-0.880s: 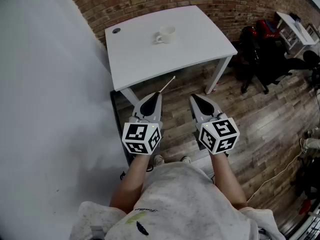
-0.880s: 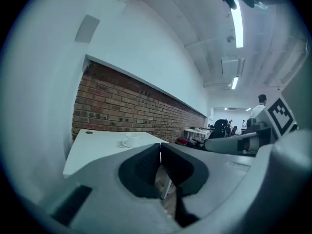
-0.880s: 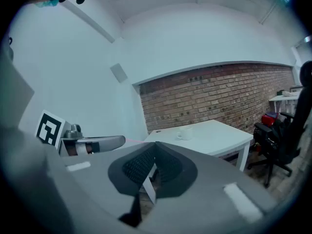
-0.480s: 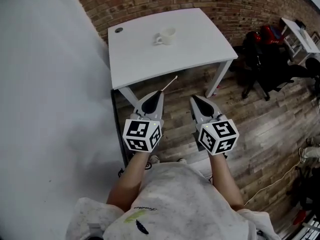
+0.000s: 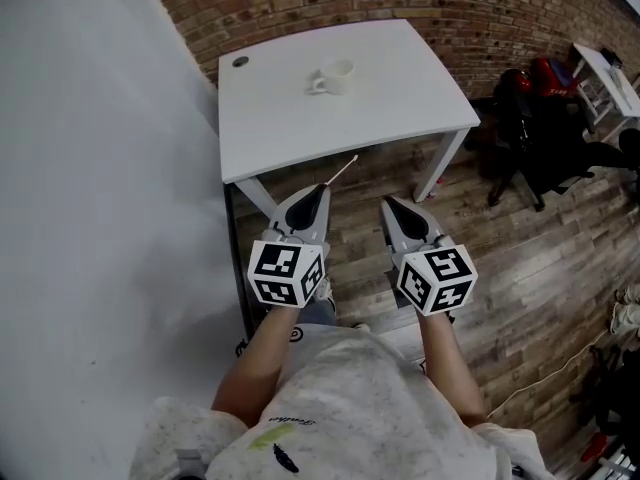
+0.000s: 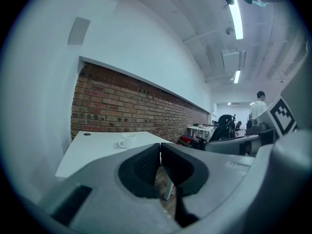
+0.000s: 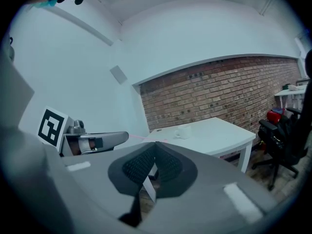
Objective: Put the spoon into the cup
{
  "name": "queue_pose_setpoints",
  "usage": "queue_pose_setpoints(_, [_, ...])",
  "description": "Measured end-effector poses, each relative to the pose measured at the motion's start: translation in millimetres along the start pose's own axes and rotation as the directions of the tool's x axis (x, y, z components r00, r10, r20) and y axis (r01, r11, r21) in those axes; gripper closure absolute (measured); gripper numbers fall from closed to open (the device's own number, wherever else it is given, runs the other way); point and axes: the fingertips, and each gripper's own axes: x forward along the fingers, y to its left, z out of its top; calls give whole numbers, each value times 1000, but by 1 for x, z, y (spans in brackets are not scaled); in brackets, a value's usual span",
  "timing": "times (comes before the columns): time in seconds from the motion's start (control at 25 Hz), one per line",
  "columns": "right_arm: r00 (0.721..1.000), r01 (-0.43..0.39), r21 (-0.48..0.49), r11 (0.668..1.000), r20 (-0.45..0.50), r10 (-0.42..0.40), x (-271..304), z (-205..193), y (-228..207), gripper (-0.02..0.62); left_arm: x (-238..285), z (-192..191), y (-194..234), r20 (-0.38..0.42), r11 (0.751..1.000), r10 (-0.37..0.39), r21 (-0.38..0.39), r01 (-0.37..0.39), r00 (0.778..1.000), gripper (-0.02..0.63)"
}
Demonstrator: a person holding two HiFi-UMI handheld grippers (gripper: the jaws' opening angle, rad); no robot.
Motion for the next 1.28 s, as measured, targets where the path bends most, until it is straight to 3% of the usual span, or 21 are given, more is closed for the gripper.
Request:
queue_pose_setpoints(0.32, [1000,14,-6,1000,-22,-14,52,3,-31,584,52,-4,34,-6,1000,-13,-20,13,1000,601])
queue_pose_setpoints(0.68, [998,45,-18,999,-46,-46,142,28,-64,584,127,11,102,-12,998,-41,-43,41,999,601])
queue_pose_setpoints(1.28, [994,80,-31,996,-75,-82,257,65,-79,584,199,36,192,-29,994,-88,-70,85,996,601])
